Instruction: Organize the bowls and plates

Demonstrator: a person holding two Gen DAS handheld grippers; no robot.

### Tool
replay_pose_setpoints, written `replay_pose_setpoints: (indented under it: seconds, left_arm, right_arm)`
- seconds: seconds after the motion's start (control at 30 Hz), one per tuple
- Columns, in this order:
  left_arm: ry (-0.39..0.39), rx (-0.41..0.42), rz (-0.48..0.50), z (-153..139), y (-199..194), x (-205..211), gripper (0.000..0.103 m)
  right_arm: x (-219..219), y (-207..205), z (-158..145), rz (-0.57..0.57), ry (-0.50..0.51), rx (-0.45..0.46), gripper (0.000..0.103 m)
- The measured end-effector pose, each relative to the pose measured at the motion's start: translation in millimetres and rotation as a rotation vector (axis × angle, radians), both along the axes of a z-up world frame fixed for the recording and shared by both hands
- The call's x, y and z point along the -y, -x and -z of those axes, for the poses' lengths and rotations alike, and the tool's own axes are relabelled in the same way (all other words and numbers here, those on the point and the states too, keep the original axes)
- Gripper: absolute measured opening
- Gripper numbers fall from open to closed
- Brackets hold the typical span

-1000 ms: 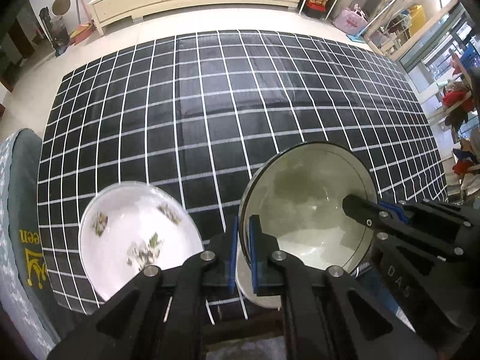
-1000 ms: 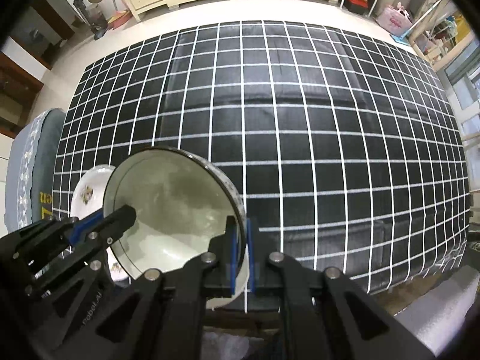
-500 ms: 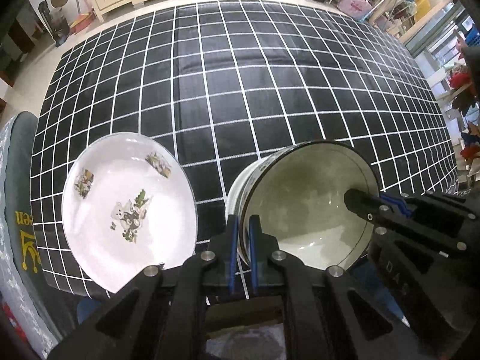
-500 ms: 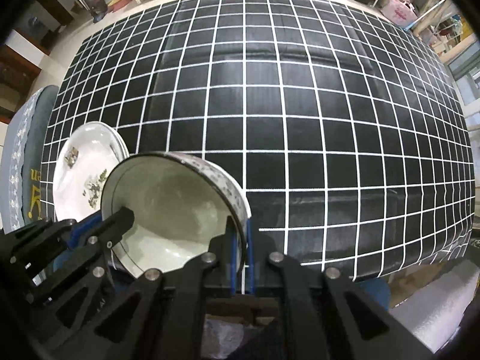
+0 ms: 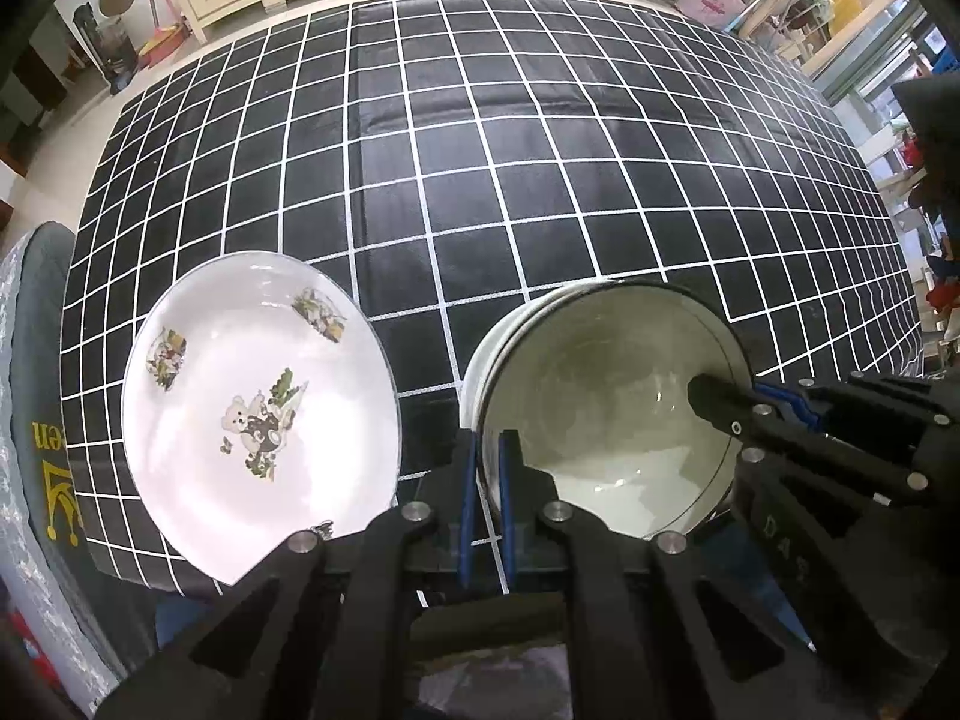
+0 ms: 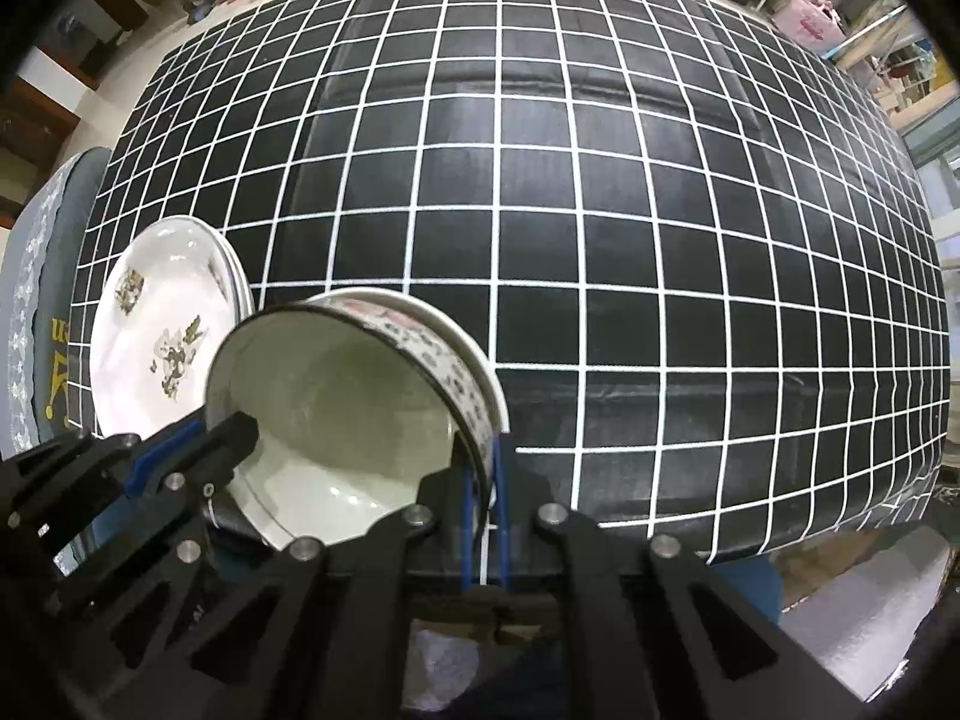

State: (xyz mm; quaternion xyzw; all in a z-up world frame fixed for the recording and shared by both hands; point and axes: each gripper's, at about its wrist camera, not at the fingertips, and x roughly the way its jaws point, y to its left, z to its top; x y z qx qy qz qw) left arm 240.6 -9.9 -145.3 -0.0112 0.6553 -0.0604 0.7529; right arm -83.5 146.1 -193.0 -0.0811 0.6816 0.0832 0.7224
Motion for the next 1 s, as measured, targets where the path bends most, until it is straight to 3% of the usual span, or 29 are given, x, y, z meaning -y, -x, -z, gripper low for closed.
replay_pose_setpoints:
  seconds: [0.27, 0.37, 0.53, 0.77, 1.0]
  left_arm:
    - [0.051, 0.012, -0.007, -5.0, 0.6, -4.9, 0.007]
    - [0.076, 0.038, 0.002, -11.1, 1.3, -9.2, 0.022]
    - [0.098, 0.064, 0.024, -19.5, 4.5, -14.0, 0.034]
    - [0.191, 0.083, 0.024, -18.6, 12.1, -23.9, 0.050]
    - [0.218, 0.036, 0.022, 6.2, 4.8, -27.3, 0.052]
  right_arm:
    - [4.6, 5.0, 0.5, -0.030, -0.024, 0.006, 0.012]
    - [11.1, 6.1, -7.5, -0.020, -0.074, 0.001, 0.018]
    - [23.8, 8.2, -28.7, 0.007, -0.111, 0.081, 0.055]
    - [42.7, 10.1, -32.2, 0.094, -0.245, 0.077, 0.062]
    - [44.7, 6.6, -9.7, 0.170, -0.333, 0.024, 0.062]
